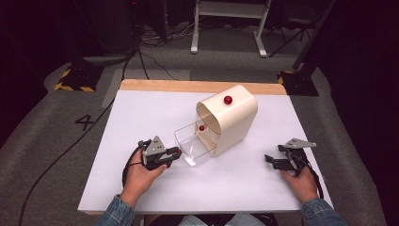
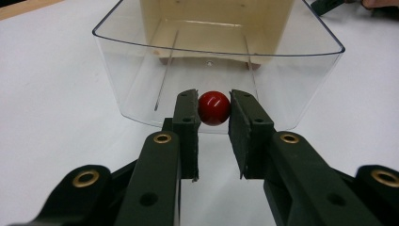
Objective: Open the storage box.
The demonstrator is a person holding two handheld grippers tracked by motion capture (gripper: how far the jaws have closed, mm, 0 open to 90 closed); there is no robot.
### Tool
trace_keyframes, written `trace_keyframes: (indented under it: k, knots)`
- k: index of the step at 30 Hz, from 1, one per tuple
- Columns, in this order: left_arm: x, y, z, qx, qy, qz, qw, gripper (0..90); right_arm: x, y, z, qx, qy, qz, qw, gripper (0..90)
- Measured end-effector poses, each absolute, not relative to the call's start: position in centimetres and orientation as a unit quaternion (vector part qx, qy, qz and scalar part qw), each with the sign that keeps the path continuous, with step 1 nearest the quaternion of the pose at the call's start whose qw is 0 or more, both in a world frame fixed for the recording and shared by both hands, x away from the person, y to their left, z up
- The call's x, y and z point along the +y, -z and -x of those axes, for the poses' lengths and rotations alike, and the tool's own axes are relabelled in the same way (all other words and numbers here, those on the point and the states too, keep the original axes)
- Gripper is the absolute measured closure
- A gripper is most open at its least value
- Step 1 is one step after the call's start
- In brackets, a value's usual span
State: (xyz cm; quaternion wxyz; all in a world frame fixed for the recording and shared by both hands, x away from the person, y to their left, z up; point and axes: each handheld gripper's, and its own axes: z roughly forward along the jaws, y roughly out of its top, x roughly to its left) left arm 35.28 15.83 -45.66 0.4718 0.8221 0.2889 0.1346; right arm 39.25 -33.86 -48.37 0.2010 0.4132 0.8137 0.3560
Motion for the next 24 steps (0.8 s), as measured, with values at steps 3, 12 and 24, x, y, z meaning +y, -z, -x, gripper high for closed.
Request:
trace_keyframes:
  k: [3,12,24]
  knots:
    - [16.1,45.8,-35.2,0.290,-0.135,-0.824,0.467,73.3,-33.9,48.4,-39.3,0.814,-0.356,-0.413,0.200,22.7]
    - [16.4,46.4,-35.3,0.302,-0.121,-0.827,0.459,73.2,-33.9,48.4,-39.3,0.814,-0.356,-0.413,0.200,22.7]
    - [17.0,47.0,-35.0,0.317,-0.094,-0.827,0.455,60.5,-33.9,48.4,-39.3,0.814,-0.357,-0.413,0.199,22.6]
